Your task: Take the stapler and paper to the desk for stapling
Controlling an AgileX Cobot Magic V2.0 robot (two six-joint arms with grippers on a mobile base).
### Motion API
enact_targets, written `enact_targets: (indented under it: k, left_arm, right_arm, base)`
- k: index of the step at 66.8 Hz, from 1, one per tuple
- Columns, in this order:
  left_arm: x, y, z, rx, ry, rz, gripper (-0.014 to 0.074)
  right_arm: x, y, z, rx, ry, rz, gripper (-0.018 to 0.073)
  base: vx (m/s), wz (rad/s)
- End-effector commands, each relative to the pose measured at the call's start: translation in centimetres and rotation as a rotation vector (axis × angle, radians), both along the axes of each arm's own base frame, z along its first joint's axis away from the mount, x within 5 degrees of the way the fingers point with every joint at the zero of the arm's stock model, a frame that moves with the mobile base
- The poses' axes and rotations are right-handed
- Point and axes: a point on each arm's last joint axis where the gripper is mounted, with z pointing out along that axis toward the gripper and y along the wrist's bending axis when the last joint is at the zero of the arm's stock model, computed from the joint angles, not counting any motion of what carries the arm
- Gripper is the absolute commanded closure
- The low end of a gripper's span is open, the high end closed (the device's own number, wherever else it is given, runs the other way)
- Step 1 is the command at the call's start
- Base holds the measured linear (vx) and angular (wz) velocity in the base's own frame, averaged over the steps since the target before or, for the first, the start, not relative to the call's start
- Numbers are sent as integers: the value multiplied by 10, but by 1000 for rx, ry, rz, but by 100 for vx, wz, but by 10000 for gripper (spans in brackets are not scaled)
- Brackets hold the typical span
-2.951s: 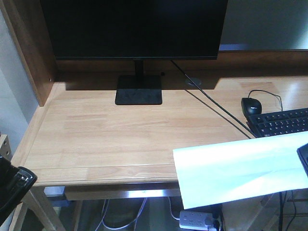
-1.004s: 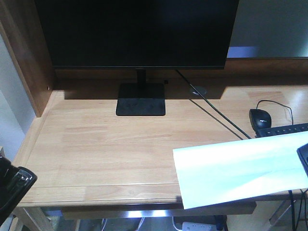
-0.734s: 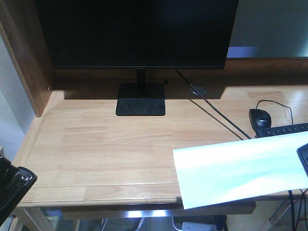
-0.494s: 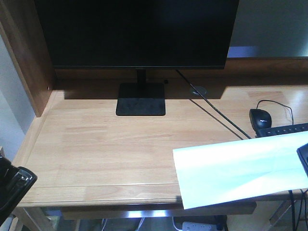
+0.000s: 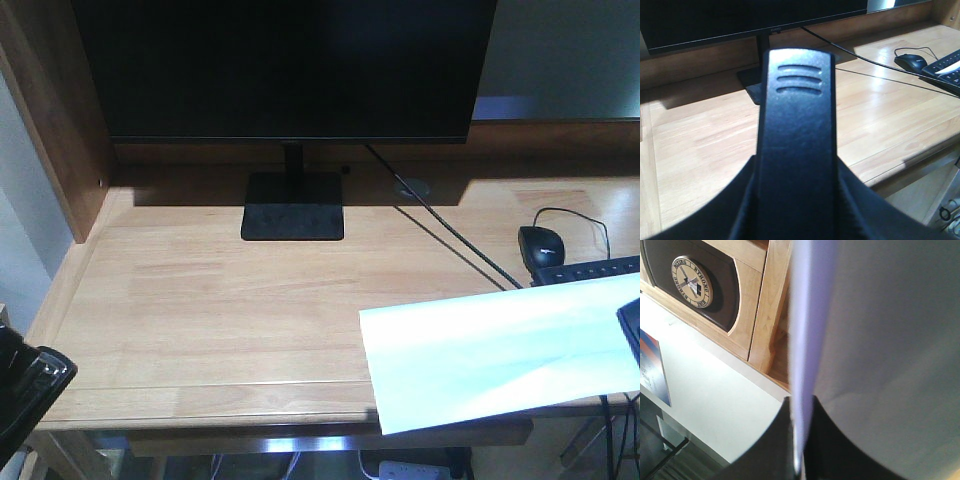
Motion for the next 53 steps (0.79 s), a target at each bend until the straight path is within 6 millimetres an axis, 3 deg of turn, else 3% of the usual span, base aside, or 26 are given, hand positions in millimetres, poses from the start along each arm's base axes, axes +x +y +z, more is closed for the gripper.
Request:
enact_targets:
  k: [1,53]
  left_arm:
    - [2,-1,20,-70,-126,5,603]
    - [2,-1,20,-70,-126,5,603]
  right_arm:
    - [-1,0,14,27,-83,15,565]
    - [-1,0,14,27,-83,15,565]
  base:
    - [0,0]
    - [0,0]
